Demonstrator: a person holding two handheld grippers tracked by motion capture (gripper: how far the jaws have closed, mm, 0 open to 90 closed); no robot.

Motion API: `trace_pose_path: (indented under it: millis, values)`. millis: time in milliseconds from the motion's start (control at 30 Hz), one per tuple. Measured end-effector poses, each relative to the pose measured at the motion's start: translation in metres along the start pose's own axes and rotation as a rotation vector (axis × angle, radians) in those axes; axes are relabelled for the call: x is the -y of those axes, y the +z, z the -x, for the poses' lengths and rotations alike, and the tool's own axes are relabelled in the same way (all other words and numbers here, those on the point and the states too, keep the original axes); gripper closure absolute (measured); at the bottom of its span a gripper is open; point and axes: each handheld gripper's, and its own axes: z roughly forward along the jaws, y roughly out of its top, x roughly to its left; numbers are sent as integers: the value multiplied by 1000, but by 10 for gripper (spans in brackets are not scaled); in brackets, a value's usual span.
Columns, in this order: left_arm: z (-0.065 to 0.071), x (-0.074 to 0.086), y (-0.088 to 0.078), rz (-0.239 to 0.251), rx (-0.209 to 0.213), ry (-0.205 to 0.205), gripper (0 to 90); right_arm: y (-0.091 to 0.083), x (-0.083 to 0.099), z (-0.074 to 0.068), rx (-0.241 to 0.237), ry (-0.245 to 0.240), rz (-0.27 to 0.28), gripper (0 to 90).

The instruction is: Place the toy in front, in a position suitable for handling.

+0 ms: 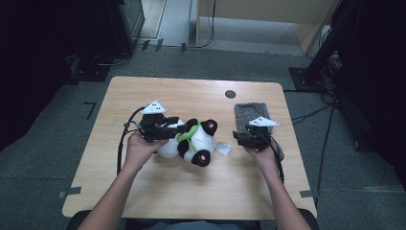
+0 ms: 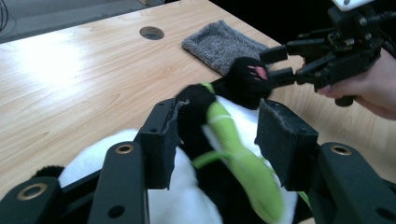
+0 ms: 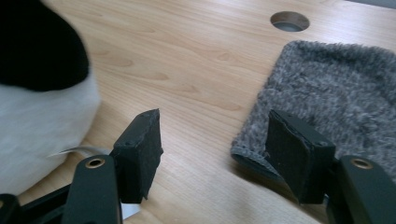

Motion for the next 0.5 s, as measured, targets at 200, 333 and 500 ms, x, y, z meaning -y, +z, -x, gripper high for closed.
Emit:
trace_pose_path:
  millis: [200, 333, 500]
  values:
    - [-2, 3, -4, 24, 7, 44, 409, 3, -1, 11, 27, 15, -15, 376]
    - [-7, 8, -7, 23, 6, 55, 395, 6, -2, 17, 34, 36, -23, 369]
    - [-15, 14, -13, 22, 7, 55, 373, 9, -3, 28, 88, 28, 0, 372]
